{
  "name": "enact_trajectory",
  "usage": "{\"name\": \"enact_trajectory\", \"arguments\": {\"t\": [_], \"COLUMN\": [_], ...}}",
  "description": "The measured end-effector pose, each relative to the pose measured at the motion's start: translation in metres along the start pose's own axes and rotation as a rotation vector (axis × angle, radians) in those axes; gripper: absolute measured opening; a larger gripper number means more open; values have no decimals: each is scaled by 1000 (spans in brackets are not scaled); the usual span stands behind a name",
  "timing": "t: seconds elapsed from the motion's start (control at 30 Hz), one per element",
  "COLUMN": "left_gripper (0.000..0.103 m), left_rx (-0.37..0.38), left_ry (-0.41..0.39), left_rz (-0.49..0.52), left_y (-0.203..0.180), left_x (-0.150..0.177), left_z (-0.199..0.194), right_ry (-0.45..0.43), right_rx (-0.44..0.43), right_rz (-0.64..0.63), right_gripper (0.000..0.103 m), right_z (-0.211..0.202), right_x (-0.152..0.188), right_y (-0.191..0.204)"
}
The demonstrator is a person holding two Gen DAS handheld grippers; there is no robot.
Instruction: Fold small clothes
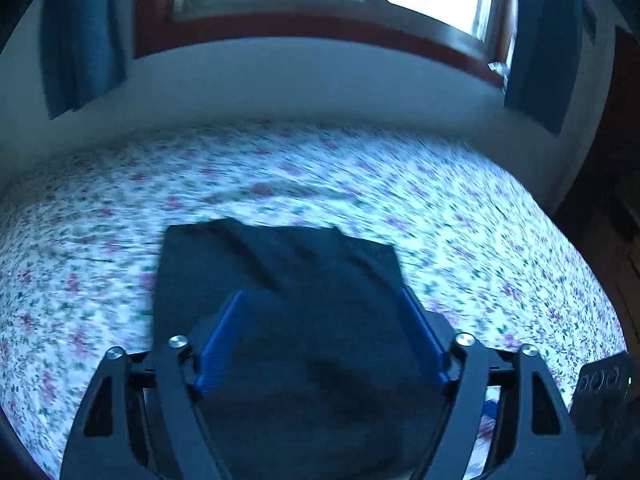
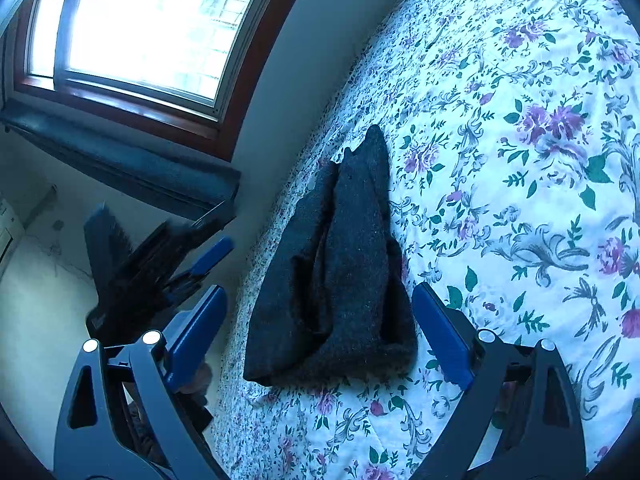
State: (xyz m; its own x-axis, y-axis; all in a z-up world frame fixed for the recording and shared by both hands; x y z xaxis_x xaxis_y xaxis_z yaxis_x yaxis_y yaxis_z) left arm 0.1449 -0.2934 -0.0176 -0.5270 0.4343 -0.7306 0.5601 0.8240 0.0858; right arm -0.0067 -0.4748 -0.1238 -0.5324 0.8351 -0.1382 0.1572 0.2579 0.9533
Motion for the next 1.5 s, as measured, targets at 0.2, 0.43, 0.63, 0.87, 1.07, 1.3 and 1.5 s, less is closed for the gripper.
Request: {"name": "enact_trajectory", "arguments": {"t": [0.2, 0.43, 0.63, 0.87, 1.07, 1.3, 1.5], "left_gripper": [78, 78, 79, 84, 85, 85, 86], "left_rx": [-107, -25, 105, 135, 138, 135, 129], "left_ry": [-6, 38, 32, 16, 19, 24, 28], "left_rz": [-92, -197, -350, -350, -356, -350, -338], "left_y": [105, 163, 180, 178, 181, 181, 180], "left_x": [43, 99, 123, 123, 124, 123, 122], "left_z": [3, 43, 57, 56, 58, 58, 61], "right_ry": [-6, -16, 192, 411, 431, 407, 359], "right_rx": [32, 87, 76, 291, 296, 223, 268], "right_rz": [-33, -98, -50, -24, -50, -34, -49], "right_gripper": [94, 94, 94, 94, 94, 94, 94], "right_z": [4, 5, 67, 157, 192, 203, 216], "right_x": [3, 1, -2, 5, 6, -5, -23], "right_y": [4, 41, 71, 52, 55, 69, 60]}}
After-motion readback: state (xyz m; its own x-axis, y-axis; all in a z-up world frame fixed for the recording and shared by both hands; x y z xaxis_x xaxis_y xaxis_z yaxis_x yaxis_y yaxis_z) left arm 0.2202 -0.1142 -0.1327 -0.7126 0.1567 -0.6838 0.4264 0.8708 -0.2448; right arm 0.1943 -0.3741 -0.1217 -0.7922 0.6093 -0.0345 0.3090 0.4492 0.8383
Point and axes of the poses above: each gripper's, at about its wrist camera, not at the fingertips, and z roughly the way its jaws point, y to its left, x to its underside, the point moved 7 cm from there along z, roughly the way its jaws point, and after that the axes turned 14 degrees about z, right-handed, at the moved point
